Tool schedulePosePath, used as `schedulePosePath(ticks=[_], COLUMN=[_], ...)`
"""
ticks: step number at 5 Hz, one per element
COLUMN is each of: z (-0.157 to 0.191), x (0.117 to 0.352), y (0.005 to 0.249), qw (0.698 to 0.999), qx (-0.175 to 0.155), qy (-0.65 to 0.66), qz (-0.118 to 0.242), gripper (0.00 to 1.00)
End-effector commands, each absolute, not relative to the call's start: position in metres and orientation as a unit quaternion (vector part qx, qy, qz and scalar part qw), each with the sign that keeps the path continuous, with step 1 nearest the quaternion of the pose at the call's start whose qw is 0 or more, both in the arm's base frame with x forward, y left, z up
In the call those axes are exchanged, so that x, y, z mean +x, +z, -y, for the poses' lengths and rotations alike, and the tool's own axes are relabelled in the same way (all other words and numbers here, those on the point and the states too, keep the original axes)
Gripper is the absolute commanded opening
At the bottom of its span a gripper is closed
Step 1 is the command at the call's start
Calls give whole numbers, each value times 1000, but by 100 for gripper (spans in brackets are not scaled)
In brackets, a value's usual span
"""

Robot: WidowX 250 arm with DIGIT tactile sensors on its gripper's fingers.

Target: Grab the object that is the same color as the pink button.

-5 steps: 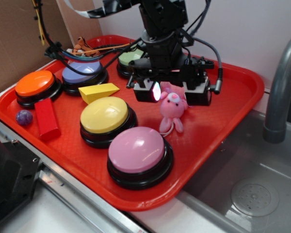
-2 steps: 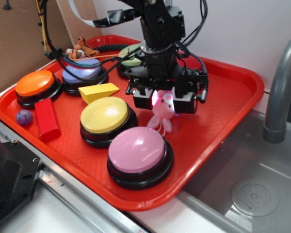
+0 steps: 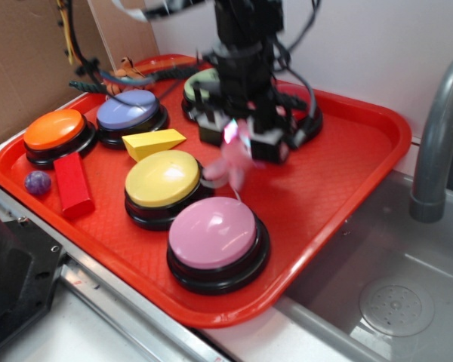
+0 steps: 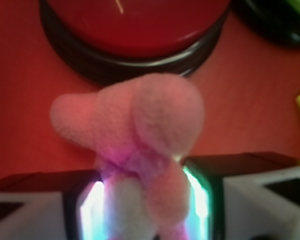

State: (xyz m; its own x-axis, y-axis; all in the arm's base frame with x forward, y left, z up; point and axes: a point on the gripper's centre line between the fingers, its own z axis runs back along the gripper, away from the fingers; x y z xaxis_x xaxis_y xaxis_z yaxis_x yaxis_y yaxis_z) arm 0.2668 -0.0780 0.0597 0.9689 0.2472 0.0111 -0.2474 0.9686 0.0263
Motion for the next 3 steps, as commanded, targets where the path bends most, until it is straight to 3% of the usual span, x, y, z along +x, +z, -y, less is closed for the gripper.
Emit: schedulePosePath(ticks=[1, 2, 3], z=[14, -22, -26], x=[265, 253, 262], y=[133, 138, 128], qw=[995, 994, 996], qx=[16, 22, 38], qy=[71, 81, 81], qz=[64, 73, 25], gripper=[0, 0, 0])
